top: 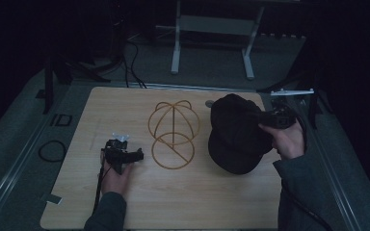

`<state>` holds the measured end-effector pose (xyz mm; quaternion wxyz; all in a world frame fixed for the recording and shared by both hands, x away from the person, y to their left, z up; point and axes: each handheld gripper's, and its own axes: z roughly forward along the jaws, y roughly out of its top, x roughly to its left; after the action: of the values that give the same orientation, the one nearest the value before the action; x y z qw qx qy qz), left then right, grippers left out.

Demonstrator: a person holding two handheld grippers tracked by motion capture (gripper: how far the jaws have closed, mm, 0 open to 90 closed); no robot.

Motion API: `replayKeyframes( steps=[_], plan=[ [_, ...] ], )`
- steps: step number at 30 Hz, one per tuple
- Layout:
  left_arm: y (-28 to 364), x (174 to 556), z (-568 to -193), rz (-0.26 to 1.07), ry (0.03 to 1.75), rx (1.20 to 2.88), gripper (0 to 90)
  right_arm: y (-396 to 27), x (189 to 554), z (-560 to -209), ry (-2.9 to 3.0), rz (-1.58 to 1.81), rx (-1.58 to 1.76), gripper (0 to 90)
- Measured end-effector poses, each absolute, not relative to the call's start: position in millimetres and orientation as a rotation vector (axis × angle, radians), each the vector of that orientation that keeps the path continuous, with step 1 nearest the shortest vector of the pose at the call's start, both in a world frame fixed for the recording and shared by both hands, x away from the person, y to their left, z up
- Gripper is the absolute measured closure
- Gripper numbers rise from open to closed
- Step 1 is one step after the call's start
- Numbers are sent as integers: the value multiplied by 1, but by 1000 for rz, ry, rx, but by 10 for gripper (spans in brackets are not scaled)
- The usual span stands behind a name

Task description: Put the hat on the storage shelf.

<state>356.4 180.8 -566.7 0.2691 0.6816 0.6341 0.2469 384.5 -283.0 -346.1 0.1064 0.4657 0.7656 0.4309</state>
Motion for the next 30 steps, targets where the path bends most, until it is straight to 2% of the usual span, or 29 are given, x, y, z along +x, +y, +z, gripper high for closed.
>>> replayKeyframes(
  steps=[30],
  plan=[
    [181,356,-567,665,1709,1841,7,-280,397,-321,2226,1466,1380,809]
  ],
)
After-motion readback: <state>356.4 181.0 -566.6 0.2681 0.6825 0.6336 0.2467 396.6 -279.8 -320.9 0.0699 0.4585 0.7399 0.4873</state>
